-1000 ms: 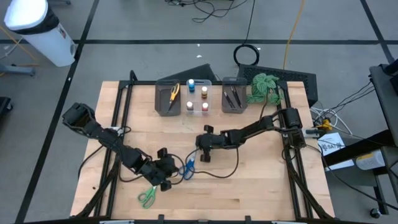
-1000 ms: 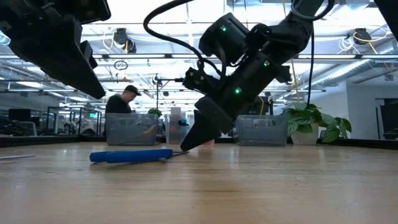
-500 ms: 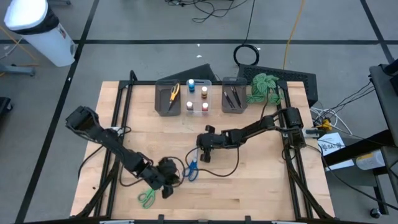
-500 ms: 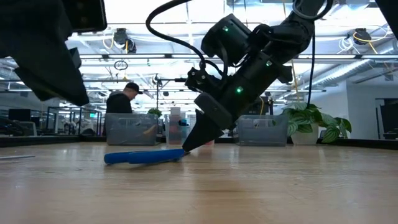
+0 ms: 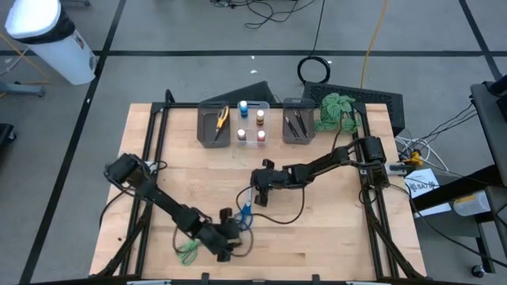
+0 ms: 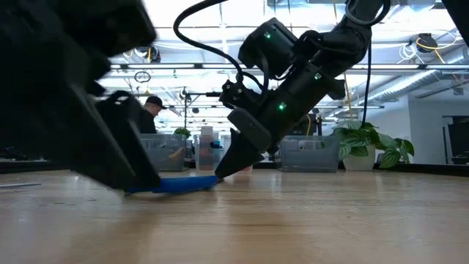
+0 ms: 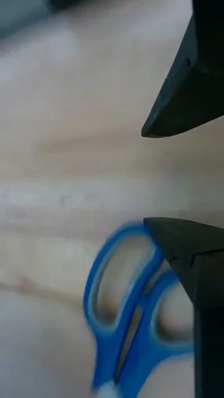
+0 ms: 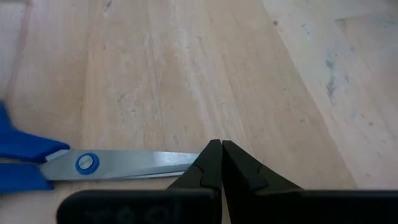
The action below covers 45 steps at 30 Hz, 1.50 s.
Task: Pick & Place Paint Supplies
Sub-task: Put the blue scissors into the left black bin
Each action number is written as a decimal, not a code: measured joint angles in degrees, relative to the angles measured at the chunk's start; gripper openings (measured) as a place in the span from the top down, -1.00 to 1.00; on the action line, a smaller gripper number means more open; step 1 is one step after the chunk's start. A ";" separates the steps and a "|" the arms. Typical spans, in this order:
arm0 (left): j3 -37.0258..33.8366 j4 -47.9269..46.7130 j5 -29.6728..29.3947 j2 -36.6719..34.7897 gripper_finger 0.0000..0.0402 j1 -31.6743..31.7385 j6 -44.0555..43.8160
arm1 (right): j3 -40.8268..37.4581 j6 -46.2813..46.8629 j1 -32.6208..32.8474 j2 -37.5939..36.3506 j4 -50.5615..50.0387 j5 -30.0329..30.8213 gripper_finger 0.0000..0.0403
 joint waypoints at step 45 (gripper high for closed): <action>27.72 -51.88 -18.31 13.43 -0.17 2.44 5.56 | -0.04 -0.39 -0.22 0.15 1.25 0.65 1.00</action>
